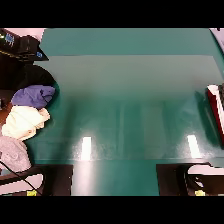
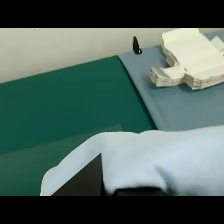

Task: Fold the shirts.

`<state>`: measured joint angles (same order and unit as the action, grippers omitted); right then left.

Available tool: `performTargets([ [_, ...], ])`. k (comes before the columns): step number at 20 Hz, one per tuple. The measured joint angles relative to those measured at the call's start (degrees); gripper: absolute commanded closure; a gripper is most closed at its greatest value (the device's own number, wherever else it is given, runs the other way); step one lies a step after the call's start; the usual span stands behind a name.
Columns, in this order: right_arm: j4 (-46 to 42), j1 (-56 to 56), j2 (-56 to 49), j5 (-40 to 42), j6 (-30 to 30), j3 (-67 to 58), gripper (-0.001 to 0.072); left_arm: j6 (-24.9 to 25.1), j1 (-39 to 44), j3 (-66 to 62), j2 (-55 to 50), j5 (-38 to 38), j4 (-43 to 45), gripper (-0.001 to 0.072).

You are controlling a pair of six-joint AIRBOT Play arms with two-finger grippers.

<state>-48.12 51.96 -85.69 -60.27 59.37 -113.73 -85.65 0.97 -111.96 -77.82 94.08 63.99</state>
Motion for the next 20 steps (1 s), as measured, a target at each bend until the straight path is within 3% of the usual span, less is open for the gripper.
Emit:
performTargets([
  [3,-3.54,2.82,0.48,-8.72,2.97,0.02,0.0698,0.2,0.0,0.0,0.0,-0.02,0.0,0.0678],
  [9,-17.97,7.5,2.14,-24.63,17.27,0.81,0.0697,1.4,0.02,0.0,0.0,-0.15,-0.02,0.0678],
  [15,-27.82,9.73,5.66,-33.99,24.63,9.44,0.0678,2.84,0.0,0.0,0.0,0.61,-0.04,0.0678],
  [16,-29.22,9.84,6.49,-34.58,25.27,11.28,0.0522,3.04,0.0,0.0,0.0,0.63,-0.04,0.0678],
  [17,-30.84,9.94,7.34,-35.17,25.55,13.09,0.0274,3.17,0.0,0.0,0.0,0.7,-0.04,0.0678],
  [18,-32.83,10.01,8.11,-35.43,25.73,14.58,0.0154,3.26,0.0,0.0,0.0,0.76,-0.04,0.0678],
  [20,-35.71,10.1,9.49,-35.26,26.18,16.76,0.0145,3.58,0.02,0.0,0.0,0.9,-0.04,0.0678],
])
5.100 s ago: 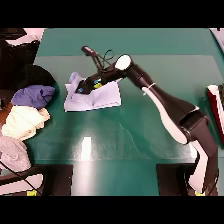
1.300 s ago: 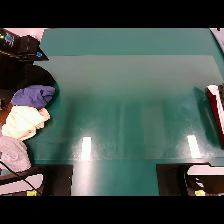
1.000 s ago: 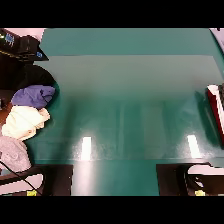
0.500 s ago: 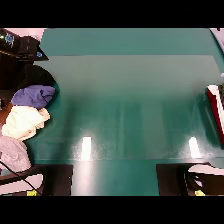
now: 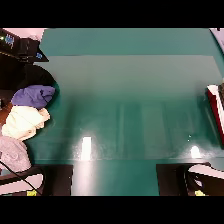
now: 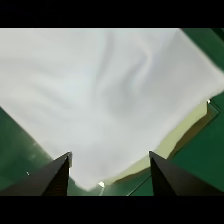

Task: Fold the shirts.

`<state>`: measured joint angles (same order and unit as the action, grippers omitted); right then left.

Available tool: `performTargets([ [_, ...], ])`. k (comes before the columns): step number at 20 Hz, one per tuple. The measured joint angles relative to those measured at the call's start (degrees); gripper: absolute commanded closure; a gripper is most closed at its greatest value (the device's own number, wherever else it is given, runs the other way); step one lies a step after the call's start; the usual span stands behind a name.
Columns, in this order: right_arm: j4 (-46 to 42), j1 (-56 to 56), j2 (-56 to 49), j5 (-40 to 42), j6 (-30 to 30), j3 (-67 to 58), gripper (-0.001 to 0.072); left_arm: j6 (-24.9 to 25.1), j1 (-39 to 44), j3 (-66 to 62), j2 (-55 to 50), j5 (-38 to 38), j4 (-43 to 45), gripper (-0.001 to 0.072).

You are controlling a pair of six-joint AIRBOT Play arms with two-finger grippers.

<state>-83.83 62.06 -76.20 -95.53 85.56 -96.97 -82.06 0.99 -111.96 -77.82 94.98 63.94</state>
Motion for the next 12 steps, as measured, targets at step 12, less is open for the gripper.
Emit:
performTargets([
  [12,15.76,-11.74,7.78,8.61,3.23,2.4,0.0162,1.03,0.0,0.0,0.0,-0.94,-0.02,0.0677],
])
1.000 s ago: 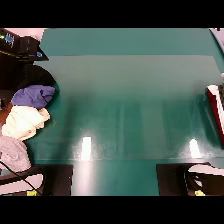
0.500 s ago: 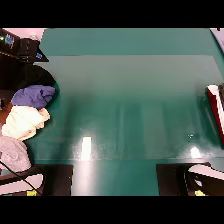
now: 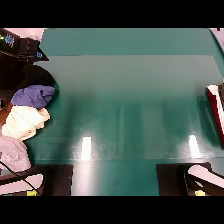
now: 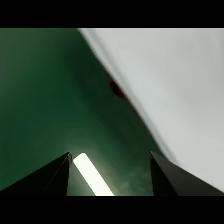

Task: Fold the shirts.

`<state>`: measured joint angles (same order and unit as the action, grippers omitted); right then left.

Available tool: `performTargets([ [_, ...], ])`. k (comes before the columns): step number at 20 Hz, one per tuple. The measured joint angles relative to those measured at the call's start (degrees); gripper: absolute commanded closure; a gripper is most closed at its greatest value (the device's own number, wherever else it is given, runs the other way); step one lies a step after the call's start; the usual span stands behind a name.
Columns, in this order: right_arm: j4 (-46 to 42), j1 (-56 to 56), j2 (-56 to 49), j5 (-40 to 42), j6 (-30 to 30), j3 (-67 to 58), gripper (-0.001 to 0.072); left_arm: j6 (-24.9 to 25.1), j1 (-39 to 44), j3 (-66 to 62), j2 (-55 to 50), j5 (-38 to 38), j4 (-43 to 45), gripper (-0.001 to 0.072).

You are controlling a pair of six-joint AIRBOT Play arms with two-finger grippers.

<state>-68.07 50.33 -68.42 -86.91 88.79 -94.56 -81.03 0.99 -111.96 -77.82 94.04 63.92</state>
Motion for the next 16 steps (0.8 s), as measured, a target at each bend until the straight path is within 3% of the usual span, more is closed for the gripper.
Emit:
performTargets([
  [1,2.1,-3.15,0.61,0.39,0.07,0.0,0.0178,0.0,-0.02,0.0,0.0,-0.17,0.0,0.0677],
  [3,4.87,-9.53,1.75,1.29,0.07,0.0,0.0575,0.04,0.0,0.0,0.0,-0.33,0.0,0.0677],
  [4,5.62,-12.76,2.29,1.84,0.13,0.0,0.0695,0.04,-0.02,0.0,0.0,-0.39,0.0,0.0677],
  [10,7.8,-28.26,4.13,5.01,0.24,0.0,0.0696,0.04,0.0,0.0,0.0,-0.55,0.0,0.0677],
  [16,8.0,-35.8,4.42,5.84,0.15,0.0,0.0695,0.04,-0.02,0.0,0.0,-0.57,0.0,0.0677],
])
